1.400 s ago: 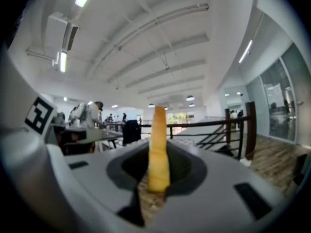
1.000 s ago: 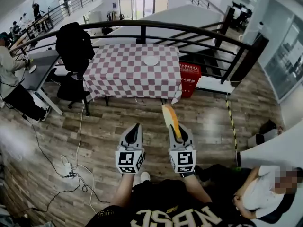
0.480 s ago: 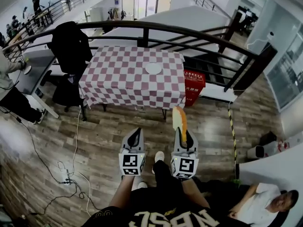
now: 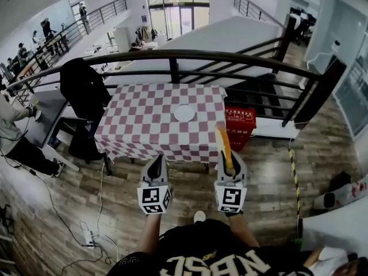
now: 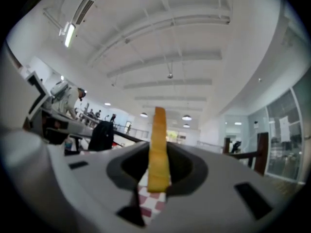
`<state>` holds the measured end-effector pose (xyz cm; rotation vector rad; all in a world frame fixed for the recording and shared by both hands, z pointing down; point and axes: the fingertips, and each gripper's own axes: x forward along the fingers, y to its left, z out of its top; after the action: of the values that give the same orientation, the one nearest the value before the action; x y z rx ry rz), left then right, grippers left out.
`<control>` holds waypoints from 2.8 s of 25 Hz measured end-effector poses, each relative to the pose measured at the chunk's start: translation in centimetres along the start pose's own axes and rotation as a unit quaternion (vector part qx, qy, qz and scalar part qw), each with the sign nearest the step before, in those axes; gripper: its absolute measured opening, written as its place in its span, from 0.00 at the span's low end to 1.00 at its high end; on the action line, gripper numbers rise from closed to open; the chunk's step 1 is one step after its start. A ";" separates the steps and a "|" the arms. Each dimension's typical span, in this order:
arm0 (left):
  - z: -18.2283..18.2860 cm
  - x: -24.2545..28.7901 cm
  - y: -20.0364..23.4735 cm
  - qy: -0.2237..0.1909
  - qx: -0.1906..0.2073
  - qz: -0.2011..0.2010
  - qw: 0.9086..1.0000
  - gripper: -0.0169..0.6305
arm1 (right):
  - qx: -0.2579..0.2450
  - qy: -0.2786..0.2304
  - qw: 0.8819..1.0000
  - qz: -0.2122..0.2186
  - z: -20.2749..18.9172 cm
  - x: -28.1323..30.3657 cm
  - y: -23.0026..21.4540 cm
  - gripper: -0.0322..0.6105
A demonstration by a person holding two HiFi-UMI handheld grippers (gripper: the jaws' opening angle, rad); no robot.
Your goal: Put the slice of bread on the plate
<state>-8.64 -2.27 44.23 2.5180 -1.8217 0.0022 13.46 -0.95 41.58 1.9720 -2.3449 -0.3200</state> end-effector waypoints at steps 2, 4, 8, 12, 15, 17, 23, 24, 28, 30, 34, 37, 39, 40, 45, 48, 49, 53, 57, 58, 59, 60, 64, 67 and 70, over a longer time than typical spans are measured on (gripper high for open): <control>-0.7 1.6 -0.9 0.007 0.009 -0.002 1.000 0.06 | 0.013 0.009 1.000 0.016 -1.5 1.4 0.3 0.20; -2.4 2.6 -1.6 0.029 0.025 -0.005 0.999 0.06 | 0.035 0.022 0.999 0.028 -3.3 2.8 0.4 0.20; -4.7 4.2 -0.7 0.069 0.014 0.004 0.998 0.06 | 0.076 0.052 0.994 0.052 -5.6 5.2 0.8 0.20; -5.9 7.4 0.5 0.081 -0.008 0.008 0.997 0.06 | 0.093 0.084 0.991 0.045 -8.3 8.0 0.0 0.20; -6.4 10.3 0.9 0.081 -0.016 -0.008 0.997 0.06 | 0.104 0.096 0.989 0.043 -9.3 10.5 0.3 0.20; -6.2 12.8 1.0 0.077 -0.011 -0.028 0.997 0.06 | 0.105 0.099 0.989 0.037 -9.6 12.8 0.4 0.20; -4.4 20.6 5.1 0.051 -0.027 -0.056 0.997 0.06 | 0.093 0.087 0.990 0.054 -7.9 21.0 2.2 0.20; -4.0 21.6 6.2 0.046 -0.028 -0.055 0.997 0.06 | 0.093 0.085 0.990 0.057 -7.7 22.3 2.7 0.20; -2.3 25.9 9.5 0.022 -0.020 -0.062 0.998 0.06 | 0.091 0.089 0.990 0.059 -7.2 27.8 4.2 0.20; -2.7 27.2 10.9 0.022 -0.031 -0.065 0.997 0.06 | 0.096 0.096 0.989 0.062 -7.3 29.7 5.0 0.20; -4.4 29.3 13.4 0.040 -0.054 -0.067 0.995 0.06 | 0.103 0.113 0.986 0.059 -8.4 32.6 6.3 0.20; -5.0 31.0 14.7 0.053 -0.091 -0.067 0.992 0.06 | 0.111 0.125 0.985 0.050 -9.2 33.8 6.0 0.20; -5.2 32.1 14.8 0.055 -0.089 -0.073 0.992 0.06 | 0.116 0.131 0.984 0.045 -10.1 34.5 5.4 0.20; -5.4 32.8 14.8 0.057 -0.083 -0.074 0.992 0.06 | 0.120 0.133 0.983 0.043 -10.7 35.1 5.1 0.20; -6.9 35.6 14.6 0.075 -0.081 -0.074 0.991 0.06 | 0.155 0.146 0.976 0.052 -13.6 37.3 4.4 0.20; -9.0 37.0 13.7 0.096 -0.073 -0.083 0.989 0.06 | 0.180 0.164 0.968 0.055 -16.1 37.8 4.5 0.20; -9.9 37.3 13.4 0.107 -0.074 -0.085 0.988 0.06 | 0.196 0.179 0.963 0.050 -17.3 37.9 4.4 0.20; -12.7 37.5 12.6 0.143 -0.069 -0.092 0.983 0.06 | 0.232 0.220 0.947 0.044 -20.9 38.2 4.5 0.20; -15.0 38.0 13.5 0.163 -0.076 -0.080 0.980 0.06 | 0.249 0.252 0.934 0.052 -23.8 39.3 5.4 0.20; -15.6 38.1 13.7 0.170 -0.074 -0.078 0.980 0.06 | 0.255 0.262 0.929 0.055 -24.5 39.4 5.8 0.20; -16.2 38.2 13.8 0.177 -0.071 -0.076 0.979 0.06 | 0.260 0.271 0.925 0.059 -25.3 39.6 6.3 0.20; -16.8 38.4 13.9 0.184 -0.070 -0.076 0.978 0.06 | 0.264 0.279 0.921 0.062 -26.1 39.8 6.7 0.20; -18.8 38.7 13.9 0.210 -0.079 -0.073 0.972 0.06 | 0.271 0.310 0.908 0.081 -29.0 40.4 8.6 0.20; -20.2 38.7 13.7 0.227 -0.087 -0.074 0.967 0.06 | 0.278 0.331 0.897 0.092 -31.3 40.9 10.1 0.20; -21.7 38.3 13.4 0.252 -0.109 -0.073 0.959 0.06 | 0.289 0.356 0.884 0.098 -33.6 41.1 11.4 0.20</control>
<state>-9.02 -42.22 67.09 2.2238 -1.3556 0.3811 1.08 -43.41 73.08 1.5650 -2.1992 1.0455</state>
